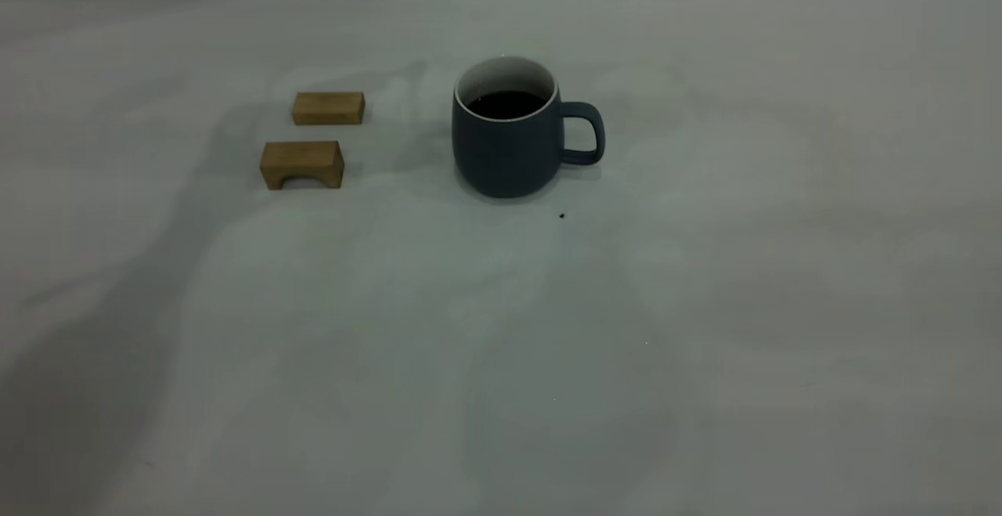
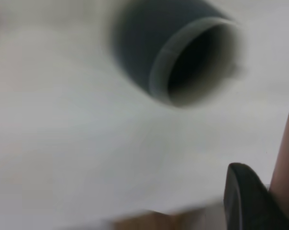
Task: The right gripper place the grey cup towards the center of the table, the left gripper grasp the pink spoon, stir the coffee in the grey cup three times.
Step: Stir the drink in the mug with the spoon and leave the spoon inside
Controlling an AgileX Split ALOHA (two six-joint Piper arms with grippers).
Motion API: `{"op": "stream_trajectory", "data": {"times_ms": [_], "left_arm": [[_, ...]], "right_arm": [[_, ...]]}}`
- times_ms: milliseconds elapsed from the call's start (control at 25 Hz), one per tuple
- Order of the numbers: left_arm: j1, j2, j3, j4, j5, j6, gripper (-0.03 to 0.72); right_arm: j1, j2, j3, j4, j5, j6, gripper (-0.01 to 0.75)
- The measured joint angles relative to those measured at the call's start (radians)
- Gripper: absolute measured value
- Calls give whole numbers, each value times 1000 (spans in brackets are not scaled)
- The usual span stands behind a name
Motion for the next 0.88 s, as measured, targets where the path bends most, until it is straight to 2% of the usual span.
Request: {"op": "stream_trajectory", "data": {"times_ms": [200,440,520,720,880], "left_arm": [[1,9,-3,-263,26,-523,146],[-6,14,-3,-326,19,-1152,146],[-16,15,-3,-333,-2,-1282,146],[-53,32,-3,-349,-127,-1350,146],[-78,68,-3,-433,-199,-1323,146]], "right_arm": [[0,0,0,0,0,0,535],[0,0,0,-1,0,0,535],[0,0,0,-1,0,-1,535],[0,0,0,-1,0,-1,535],[0,0,0,-1,0,-1,535]]}}
